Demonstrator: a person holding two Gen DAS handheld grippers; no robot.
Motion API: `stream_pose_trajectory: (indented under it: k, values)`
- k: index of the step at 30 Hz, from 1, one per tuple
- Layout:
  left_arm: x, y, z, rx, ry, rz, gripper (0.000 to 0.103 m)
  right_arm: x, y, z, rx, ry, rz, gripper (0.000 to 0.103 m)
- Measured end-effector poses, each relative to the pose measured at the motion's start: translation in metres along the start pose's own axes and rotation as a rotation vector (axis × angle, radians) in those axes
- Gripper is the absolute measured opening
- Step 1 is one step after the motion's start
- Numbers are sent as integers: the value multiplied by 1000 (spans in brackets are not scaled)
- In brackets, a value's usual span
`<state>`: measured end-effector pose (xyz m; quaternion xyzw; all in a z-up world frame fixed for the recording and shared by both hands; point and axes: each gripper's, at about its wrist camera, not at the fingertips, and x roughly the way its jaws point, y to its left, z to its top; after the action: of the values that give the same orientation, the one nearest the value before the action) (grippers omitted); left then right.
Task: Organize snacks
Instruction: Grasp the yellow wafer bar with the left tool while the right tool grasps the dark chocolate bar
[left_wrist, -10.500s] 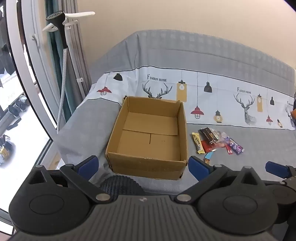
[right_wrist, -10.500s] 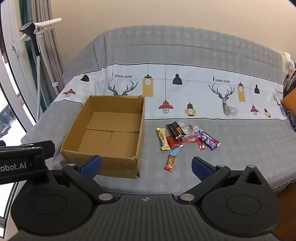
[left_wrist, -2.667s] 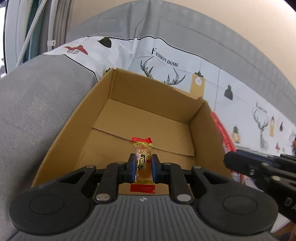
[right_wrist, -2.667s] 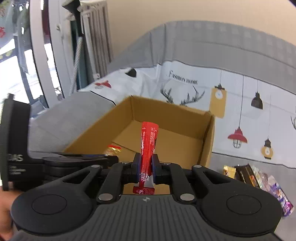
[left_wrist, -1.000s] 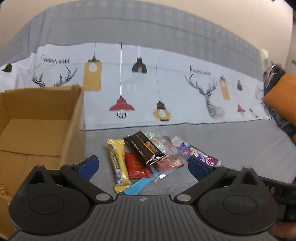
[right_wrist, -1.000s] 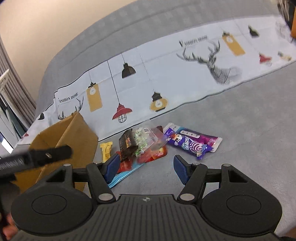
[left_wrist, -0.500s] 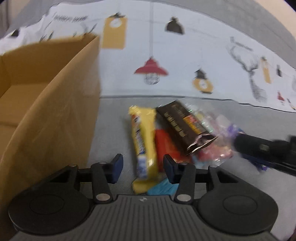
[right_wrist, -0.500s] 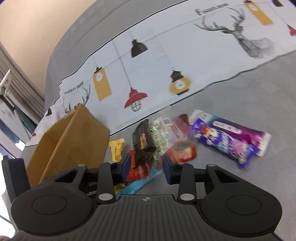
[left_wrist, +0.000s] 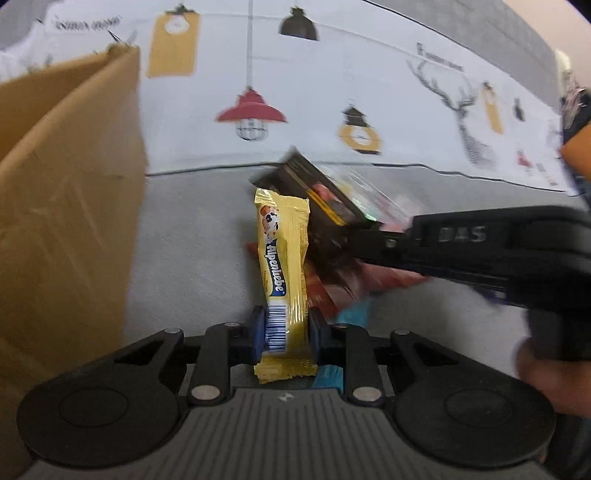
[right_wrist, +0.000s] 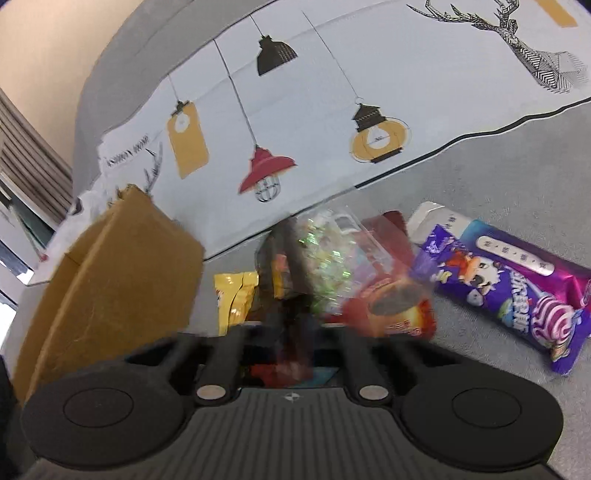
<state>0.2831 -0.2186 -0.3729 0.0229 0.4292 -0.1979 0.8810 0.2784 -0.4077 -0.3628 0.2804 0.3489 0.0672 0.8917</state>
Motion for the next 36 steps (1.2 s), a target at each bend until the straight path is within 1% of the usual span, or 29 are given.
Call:
stream_pose_trajectory:
  k: [1, 3, 5, 8, 11, 13, 15, 17, 18, 19, 20, 21, 22, 24, 26, 27, 28, 30, 31, 32, 33, 34, 35, 36]
  values:
    - [-2, 0, 0, -1, 0, -1, 27, -2, 0, 0, -5, -3, 5, 0]
    - [-5, -1, -2, -5, 6, 7, 27, -12, 3, 1, -36, -32, 8, 0]
    - [-7, -1, -4, -18, 22, -13, 27, -25, 6, 1, -83, -50, -2, 0]
    - [-13, -3, -7, -31, 29, -38, 27, -45, 3, -6, -104, -48, -33, 0]
    - [-15, -4, -13, -42, 63, -55, 27, -70, -2, -24, -106, -18, -98, 0]
    - [-17, -5, -16, -40, 76, -62, 27, -92, -6, -43, -79, 0, -154, 0]
    - [-17, -6, -18, -38, 82, -67, 27, -106, -9, -62, -55, 32, -193, 0]
    - [-18, -6, -18, -45, 88, -65, 27, -109, -13, -73, -37, 69, -219, 0]
    - [-18, -6, -18, -49, 91, -66, 27, -109, -15, -73, -36, 73, -224, 2]
    - [-18, -5, -18, -51, 94, -67, 27, -110, -17, -72, -38, 61, -228, 6]
    - [-18, -5, -18, -51, 97, -68, 27, -111, -17, -71, -42, 39, -245, 8]
    - [-18, -4, -18, -50, 99, -66, 27, -111, -18, -68, -57, 21, -273, 21]
    - [-18, -5, -18, -42, 98, -65, 27, -110, -16, -65, -82, 10, -292, 42]
    - [-17, -7, -18, -21, 96, -63, 28, -106, -10, -60, -131, 0, -266, 63]
    - [-15, -6, -16, -21, 91, -70, 32, -98, -2, -54, -193, 1, -210, 63]
    - [-14, -5, -15, -24, 87, -71, 37, -92, 2, -52, -223, 9, -199, 63]
    - [-13, -5, -13, -27, 82, -70, 46, -83, 7, -51, -264, 29, -194, 63]
    - [-11, -8, -13, -24, 65, -65, 55, -64, 13, -53, -315, 80, -215, 63]
    - [-9, -13, -13, 9, 55, -54, 56, -55, 14, -56, -336, 111, -241, 63]
    - [-8, -19, -14, 54, 43, -34, 55, -48, 14, -58, -355, 129, -263, 63]
    - [-7, -23, -15, 89, 32, -18, 49, -46, 17, -61, -394, 118, -275, 61]
    - [-7, -26, -16, 107, 25, -17, 31, -43, 21, -61, -428, 124, -295, 55]
    - [-8, -27, -15, 105, 27, -38, 21, -42, 22, -60, -441, 121, -300, 49]
    - [-10, -25, -13, 72, 50, -66, 15, -42, 21, -58, -433, 113, -304, 42]
